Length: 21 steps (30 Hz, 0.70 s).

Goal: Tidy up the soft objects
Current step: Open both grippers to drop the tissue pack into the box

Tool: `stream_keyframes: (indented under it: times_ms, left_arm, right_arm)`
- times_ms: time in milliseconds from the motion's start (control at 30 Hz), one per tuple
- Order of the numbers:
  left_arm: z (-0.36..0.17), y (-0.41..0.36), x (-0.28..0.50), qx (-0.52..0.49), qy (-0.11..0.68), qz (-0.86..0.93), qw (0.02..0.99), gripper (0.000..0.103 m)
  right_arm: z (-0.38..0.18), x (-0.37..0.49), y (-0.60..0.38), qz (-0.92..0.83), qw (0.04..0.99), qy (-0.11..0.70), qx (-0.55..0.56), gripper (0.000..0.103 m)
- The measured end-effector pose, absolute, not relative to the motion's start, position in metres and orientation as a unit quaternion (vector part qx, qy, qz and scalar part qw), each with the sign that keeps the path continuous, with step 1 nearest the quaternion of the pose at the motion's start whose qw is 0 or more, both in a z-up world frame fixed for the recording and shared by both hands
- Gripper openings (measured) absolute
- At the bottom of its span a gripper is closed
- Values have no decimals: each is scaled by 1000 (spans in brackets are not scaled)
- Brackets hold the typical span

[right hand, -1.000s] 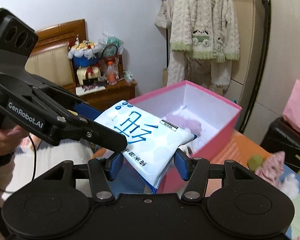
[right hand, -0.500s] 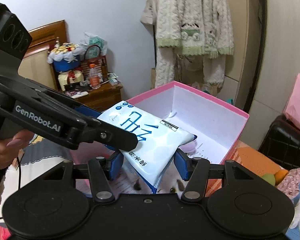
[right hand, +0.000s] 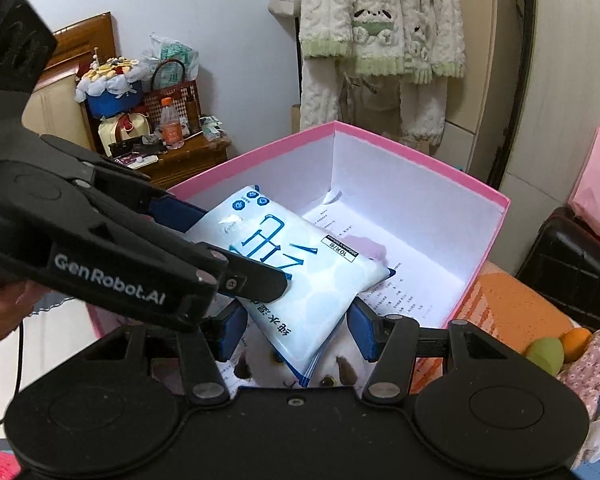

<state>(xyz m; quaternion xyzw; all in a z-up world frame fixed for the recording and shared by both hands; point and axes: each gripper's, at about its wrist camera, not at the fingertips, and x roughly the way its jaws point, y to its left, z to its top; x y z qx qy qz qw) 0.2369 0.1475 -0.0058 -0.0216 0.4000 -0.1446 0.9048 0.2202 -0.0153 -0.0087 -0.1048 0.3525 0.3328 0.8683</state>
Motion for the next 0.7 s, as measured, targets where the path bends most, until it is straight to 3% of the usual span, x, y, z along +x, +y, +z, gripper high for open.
stream_keyframes:
  times_ms: [433, 700]
  left_arm:
    - [30, 168, 189, -52, 326, -109, 938, 64]
    - [42, 165, 160, -42, 323, -127, 937, 64]
  right_arm:
    - [-4, 217, -12, 358, 862, 343, -103, 62]
    - [19, 184, -17, 353, 873, 313, -124, 64]
